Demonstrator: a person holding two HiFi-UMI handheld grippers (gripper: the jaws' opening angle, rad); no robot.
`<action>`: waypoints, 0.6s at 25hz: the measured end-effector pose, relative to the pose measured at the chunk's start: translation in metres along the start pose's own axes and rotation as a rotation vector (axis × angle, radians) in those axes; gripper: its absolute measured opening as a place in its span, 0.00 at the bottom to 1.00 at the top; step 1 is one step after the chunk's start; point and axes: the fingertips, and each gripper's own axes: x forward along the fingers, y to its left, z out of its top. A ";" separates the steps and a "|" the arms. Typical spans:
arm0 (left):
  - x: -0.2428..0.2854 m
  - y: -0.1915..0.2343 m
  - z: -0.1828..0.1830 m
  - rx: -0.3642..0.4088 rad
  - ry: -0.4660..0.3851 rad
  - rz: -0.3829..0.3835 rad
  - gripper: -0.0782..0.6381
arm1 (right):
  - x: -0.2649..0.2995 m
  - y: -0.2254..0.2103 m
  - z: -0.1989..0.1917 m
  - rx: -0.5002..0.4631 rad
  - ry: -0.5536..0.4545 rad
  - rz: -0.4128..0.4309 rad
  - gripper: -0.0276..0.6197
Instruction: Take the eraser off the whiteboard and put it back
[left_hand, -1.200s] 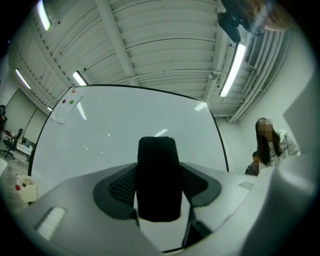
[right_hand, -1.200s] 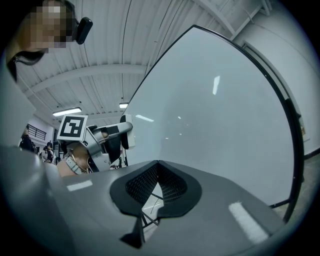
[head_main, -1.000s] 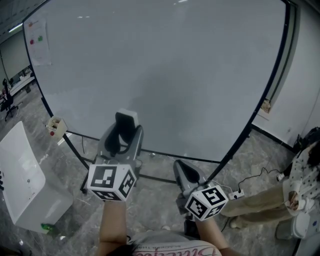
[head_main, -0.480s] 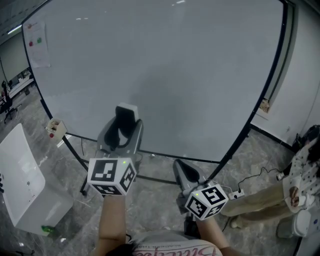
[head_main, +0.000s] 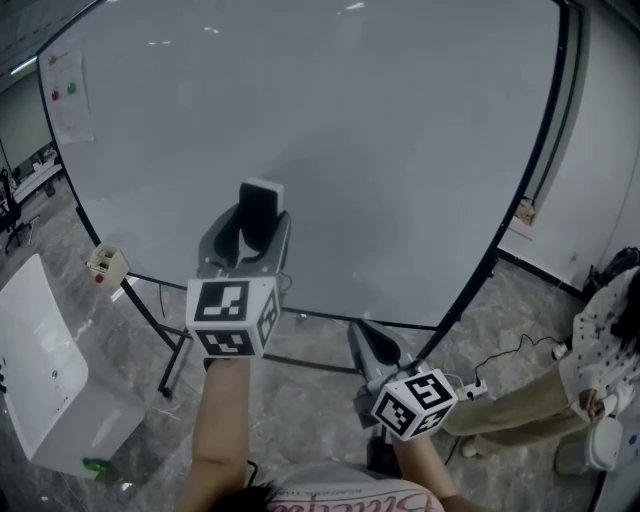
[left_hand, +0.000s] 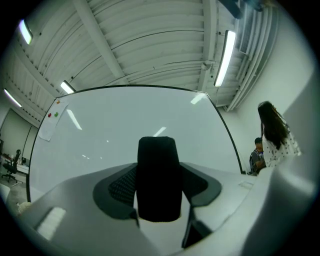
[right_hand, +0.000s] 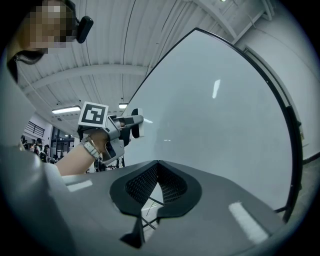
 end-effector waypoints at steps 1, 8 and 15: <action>0.005 0.000 0.002 0.004 0.002 0.000 0.45 | 0.000 -0.001 0.000 0.001 -0.001 -0.004 0.05; 0.041 -0.001 0.005 0.076 0.043 0.012 0.45 | -0.002 -0.010 0.001 0.017 -0.002 -0.025 0.05; 0.073 0.001 -0.003 0.099 0.093 0.026 0.45 | -0.001 -0.013 -0.001 0.017 0.004 -0.027 0.05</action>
